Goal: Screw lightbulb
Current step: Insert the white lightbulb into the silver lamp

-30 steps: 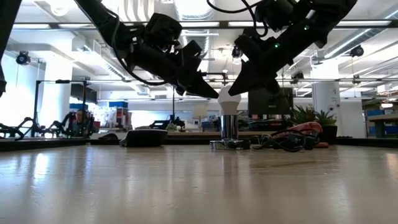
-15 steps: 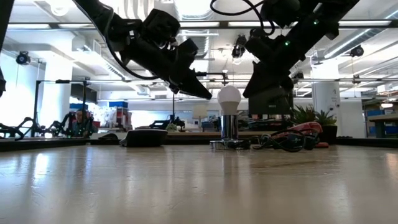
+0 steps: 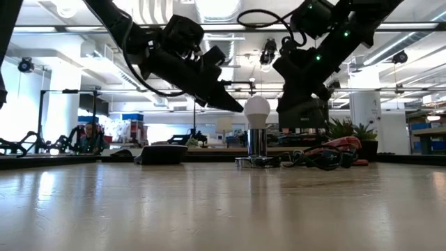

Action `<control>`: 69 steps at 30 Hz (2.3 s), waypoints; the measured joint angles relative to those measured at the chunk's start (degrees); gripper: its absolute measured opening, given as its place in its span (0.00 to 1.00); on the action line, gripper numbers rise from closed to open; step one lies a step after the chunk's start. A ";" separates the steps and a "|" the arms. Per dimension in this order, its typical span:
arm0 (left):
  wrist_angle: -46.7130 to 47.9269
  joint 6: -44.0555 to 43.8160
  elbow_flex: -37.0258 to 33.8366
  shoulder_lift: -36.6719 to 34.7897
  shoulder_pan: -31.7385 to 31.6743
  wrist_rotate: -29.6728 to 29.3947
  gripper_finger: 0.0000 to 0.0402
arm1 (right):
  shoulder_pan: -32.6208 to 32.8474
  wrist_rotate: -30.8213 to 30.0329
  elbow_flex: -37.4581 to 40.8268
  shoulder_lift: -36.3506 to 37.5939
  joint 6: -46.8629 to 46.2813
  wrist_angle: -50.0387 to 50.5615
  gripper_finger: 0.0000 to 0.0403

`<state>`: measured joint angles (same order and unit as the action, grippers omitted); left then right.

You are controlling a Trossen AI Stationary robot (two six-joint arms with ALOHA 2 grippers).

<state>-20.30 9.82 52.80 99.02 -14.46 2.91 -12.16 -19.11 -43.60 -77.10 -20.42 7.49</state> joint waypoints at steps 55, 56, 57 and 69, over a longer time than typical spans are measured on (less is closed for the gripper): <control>13.93 -1.82 -0.08 -1.92 0.07 -2.43 0.00 | 1.42 2.86 -0.01 3.19 -2.59 2.19 0.00; 14.12 -1.73 -0.16 -1.92 0.11 -1.45 0.00 | 1.31 2.70 -0.01 3.43 -1.98 2.62 0.00; 13.11 -1.38 -0.20 -1.54 0.11 -0.63 0.00 | 1.06 2.58 -0.01 3.51 -0.85 2.74 0.00; 1.36 -0.89 -0.29 7.89 0.02 -0.65 0.00 | -0.63 8.15 3.14 2.82 10.98 -10.35 0.00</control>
<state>-18.94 8.93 52.51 106.91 -14.44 2.26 -12.79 -10.96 -40.46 -74.28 -9.45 -2.86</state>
